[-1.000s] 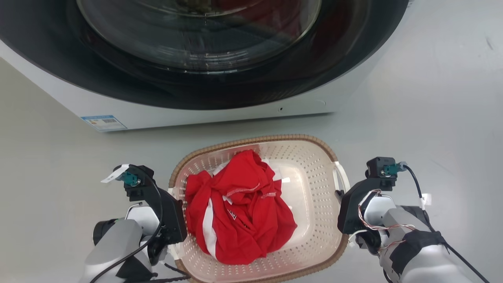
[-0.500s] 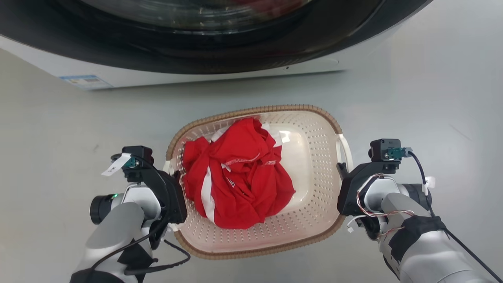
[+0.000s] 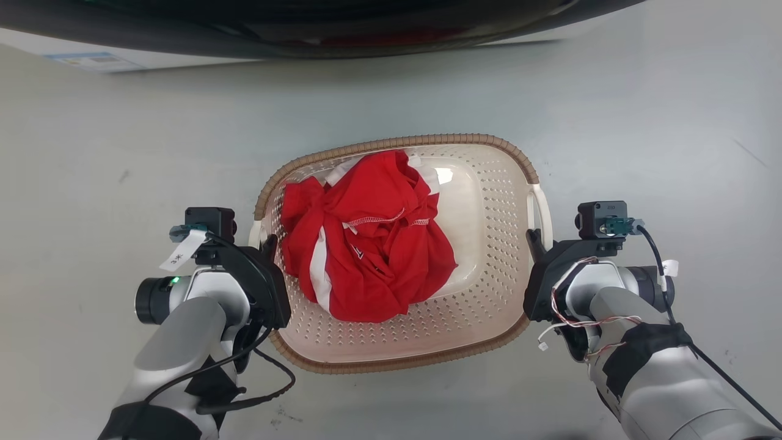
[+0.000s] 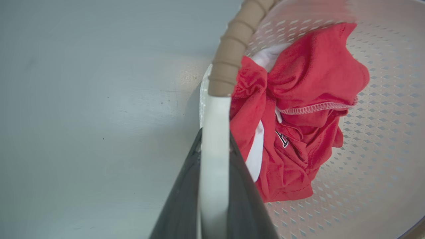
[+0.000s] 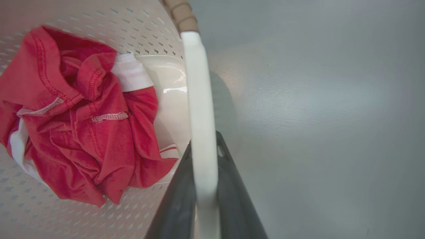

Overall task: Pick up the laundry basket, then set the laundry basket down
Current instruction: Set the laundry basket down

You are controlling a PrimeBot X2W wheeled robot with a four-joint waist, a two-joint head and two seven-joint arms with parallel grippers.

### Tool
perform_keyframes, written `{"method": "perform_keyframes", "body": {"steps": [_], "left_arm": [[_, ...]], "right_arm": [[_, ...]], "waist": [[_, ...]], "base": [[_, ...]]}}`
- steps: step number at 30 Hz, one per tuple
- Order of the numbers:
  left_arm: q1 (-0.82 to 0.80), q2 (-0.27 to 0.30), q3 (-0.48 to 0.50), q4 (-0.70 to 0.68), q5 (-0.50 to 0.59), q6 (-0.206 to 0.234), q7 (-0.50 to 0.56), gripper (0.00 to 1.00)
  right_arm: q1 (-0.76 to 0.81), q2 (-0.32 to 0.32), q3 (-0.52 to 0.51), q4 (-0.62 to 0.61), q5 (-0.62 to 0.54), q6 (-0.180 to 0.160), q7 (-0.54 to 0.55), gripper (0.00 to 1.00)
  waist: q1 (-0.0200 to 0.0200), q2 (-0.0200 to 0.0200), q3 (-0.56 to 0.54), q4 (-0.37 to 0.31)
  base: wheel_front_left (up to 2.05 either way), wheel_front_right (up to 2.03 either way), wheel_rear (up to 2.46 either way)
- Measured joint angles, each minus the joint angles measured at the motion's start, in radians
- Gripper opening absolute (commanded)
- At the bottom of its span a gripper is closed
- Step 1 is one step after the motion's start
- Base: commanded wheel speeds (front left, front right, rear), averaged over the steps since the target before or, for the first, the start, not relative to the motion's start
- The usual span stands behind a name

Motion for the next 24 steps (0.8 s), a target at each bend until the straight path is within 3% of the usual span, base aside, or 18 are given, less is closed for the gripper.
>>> {"method": "perform_keyframes", "body": {"steps": [14, 15, 16, 17, 18, 24], "left_arm": [[-0.023, -0.012, 0.005, 0.039, -0.012, -0.002, -0.051, 0.0], [-0.023, -0.013, 0.004, 0.041, -0.012, -0.002, -0.051, 0.34], [-0.024, -0.015, 0.005, 0.045, -0.013, -0.003, -0.051, 0.94], [-0.027, -0.014, 0.005, 0.047, -0.015, -0.007, -0.051, 0.94], [-0.03, -0.014, 0.005, 0.049, -0.019, -0.01, -0.051, 1.0], [-0.031, -0.014, -0.001, 0.052, -0.019, -0.011, -0.057, 1.0]], "right_arm": [[-0.013, -0.002, 0.013, 0.027, 0.0, -0.004, -0.029, 0.0], [-0.013, -0.002, 0.015, 0.027, 0.0, -0.004, -0.029, 0.08], [-0.014, -0.003, 0.017, 0.026, 0.0, -0.002, -0.029, 0.42], [-0.014, -0.004, 0.017, 0.025, 0.001, 0.003, -0.029, 0.42], [-0.014, -0.003, 0.017, 0.023, 0.003, 0.003, -0.03, 1.0], [-0.01, -0.011, 0.026, 0.019, 0.02, 0.006, -0.038, 1.0]], "waist": [[-0.0002, -0.0001, 0.048, 0.01], [-0.0002, -0.0001, 0.048, 0.01], [-0.0003, -0.0001, 0.047, 0.011], [-0.0002, -0.0001, 0.047, 0.012], [-0.0002, -0.0001, 0.046, 0.012], [-0.0002, -0.0001, 0.029, 0.012]], "base": [[0.0, 0.0, 0.0], [0.0, 0.0, 0.0], [0.0, 0.0, 0.0], [0.0, 0.0, 0.0], [0.0, 0.0, 0.0], [0.0, 0.0, 0.0]]}}
